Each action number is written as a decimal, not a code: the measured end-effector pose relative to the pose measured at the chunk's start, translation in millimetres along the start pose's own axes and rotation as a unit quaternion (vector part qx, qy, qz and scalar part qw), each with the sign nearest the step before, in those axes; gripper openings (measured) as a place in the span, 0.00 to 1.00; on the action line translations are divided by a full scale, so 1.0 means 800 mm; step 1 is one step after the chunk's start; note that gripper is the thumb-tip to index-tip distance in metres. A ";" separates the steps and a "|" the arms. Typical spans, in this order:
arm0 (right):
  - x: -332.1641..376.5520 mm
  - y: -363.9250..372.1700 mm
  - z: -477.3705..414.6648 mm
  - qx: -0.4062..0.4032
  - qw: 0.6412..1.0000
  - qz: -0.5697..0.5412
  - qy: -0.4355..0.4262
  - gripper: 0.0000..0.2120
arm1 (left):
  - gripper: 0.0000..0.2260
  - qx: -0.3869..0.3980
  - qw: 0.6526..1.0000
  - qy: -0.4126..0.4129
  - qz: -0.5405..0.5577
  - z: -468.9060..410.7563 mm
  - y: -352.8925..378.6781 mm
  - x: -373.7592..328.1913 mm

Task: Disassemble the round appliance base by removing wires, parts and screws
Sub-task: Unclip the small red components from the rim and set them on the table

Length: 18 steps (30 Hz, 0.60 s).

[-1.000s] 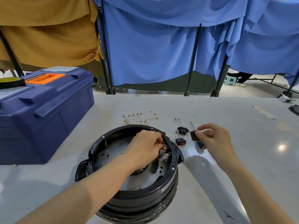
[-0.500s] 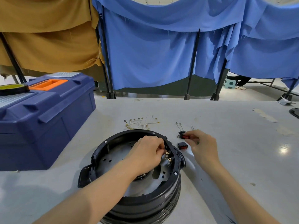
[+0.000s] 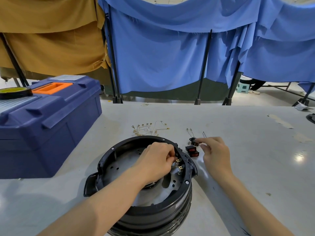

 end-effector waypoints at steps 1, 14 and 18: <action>0.004 -0.003 0.001 0.005 1.000 -0.020 0.005 0.12 | 0.04 0.002 1.000 -0.002 0.002 0.000 0.000 0.000; 0.049 -0.009 0.019 0.212 0.951 -0.218 0.044 0.02 | 0.10 0.058 0.993 0.030 0.100 0.003 -0.013 0.008; 0.049 -0.002 0.024 0.187 0.958 -0.211 0.044 0.02 | 0.05 0.052 0.993 0.053 0.092 0.001 -0.013 0.010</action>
Point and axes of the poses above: each hand's wrist, its own z-axis away from the middle knuckle, its own y-axis out of the palm, x = y × z, the point moved 1 cm from there along -z, towards the middle knuckle, and after that the axes turned 11 degrees about -z, right-handed, at the moved point
